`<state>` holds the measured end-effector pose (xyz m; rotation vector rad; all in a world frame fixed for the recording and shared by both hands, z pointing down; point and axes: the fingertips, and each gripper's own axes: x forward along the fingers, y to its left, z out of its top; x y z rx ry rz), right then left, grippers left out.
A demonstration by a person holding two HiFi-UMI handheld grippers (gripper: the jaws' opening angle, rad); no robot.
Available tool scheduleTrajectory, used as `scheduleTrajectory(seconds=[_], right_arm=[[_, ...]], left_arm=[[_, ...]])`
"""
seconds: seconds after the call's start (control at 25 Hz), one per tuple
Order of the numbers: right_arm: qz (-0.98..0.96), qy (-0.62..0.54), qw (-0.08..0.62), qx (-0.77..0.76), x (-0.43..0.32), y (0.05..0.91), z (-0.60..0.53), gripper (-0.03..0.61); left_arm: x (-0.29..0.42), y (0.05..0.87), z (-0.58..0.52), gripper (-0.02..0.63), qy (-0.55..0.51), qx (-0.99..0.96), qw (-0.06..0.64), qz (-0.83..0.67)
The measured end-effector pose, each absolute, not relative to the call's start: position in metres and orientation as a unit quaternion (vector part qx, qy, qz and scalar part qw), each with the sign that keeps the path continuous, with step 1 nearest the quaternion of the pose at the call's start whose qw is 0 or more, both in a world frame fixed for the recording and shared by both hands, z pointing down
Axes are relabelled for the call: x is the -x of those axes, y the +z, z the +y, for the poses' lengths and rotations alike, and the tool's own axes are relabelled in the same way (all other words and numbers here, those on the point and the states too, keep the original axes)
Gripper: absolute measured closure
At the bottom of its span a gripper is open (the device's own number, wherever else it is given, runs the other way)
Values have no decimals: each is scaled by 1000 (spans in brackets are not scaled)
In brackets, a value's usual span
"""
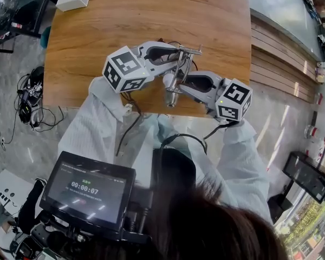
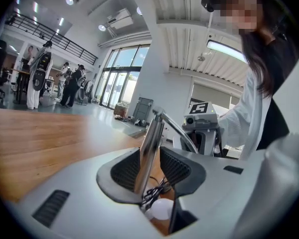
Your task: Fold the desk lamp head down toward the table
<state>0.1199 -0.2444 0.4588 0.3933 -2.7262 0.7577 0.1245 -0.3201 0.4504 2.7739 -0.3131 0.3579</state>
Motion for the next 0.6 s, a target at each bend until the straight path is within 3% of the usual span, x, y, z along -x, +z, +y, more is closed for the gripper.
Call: scheduleTrajectory(seconds=[0.24,0.48,0.6], right_arm=[[-929,244,141,-239,-138,434,-242,478],[-884,191,110,-412,-175,402,-265,570],[-868,169,118,-451,-166,392,-271,577]], left_arm=[[-66,443,-307,489,106,-954,177,-219],[-53,400,-318,491,69,-917,118,-375],[-56,361,-314,492,32,-901,88,-423]])
